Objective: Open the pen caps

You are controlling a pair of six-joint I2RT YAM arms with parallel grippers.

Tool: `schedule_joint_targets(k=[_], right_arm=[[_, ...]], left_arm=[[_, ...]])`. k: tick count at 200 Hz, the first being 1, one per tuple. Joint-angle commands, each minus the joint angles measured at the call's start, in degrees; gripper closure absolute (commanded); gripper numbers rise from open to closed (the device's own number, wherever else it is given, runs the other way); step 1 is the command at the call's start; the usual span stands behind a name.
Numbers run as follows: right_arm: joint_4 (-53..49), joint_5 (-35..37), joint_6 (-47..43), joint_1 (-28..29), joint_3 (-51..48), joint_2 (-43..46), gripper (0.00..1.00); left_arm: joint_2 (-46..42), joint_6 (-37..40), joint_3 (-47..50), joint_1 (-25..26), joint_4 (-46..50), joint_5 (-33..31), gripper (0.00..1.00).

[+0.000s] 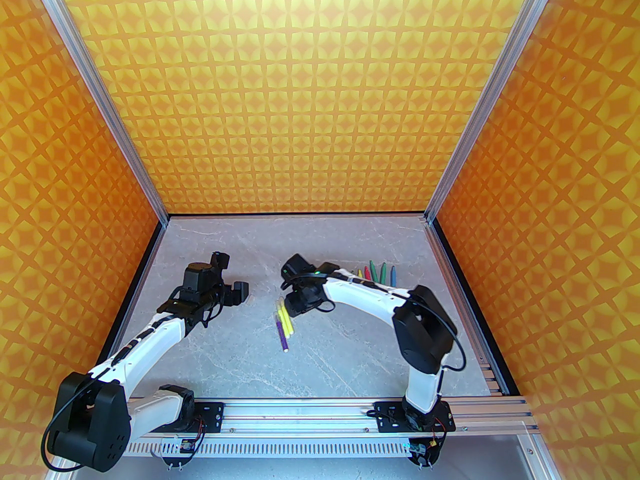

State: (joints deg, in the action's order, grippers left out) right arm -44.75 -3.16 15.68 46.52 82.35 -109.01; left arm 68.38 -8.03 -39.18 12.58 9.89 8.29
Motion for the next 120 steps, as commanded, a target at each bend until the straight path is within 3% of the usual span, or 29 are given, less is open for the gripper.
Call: schedule_joint_targets(k=[1, 120], right_arm=[[-2.35, 0.62, 2.83, 1.19, 2.87, -2.50, 0.53], [-4.29, 0.15, 5.59, 2.50, 6.81, -9.13, 0.58]], left_arm=[[-0.84, 1.35, 0.73, -0.56, -1.98, 0.14, 0.15], [-3.15, 1.26, 1.82, -0.56, -2.58, 0.14, 0.14]])
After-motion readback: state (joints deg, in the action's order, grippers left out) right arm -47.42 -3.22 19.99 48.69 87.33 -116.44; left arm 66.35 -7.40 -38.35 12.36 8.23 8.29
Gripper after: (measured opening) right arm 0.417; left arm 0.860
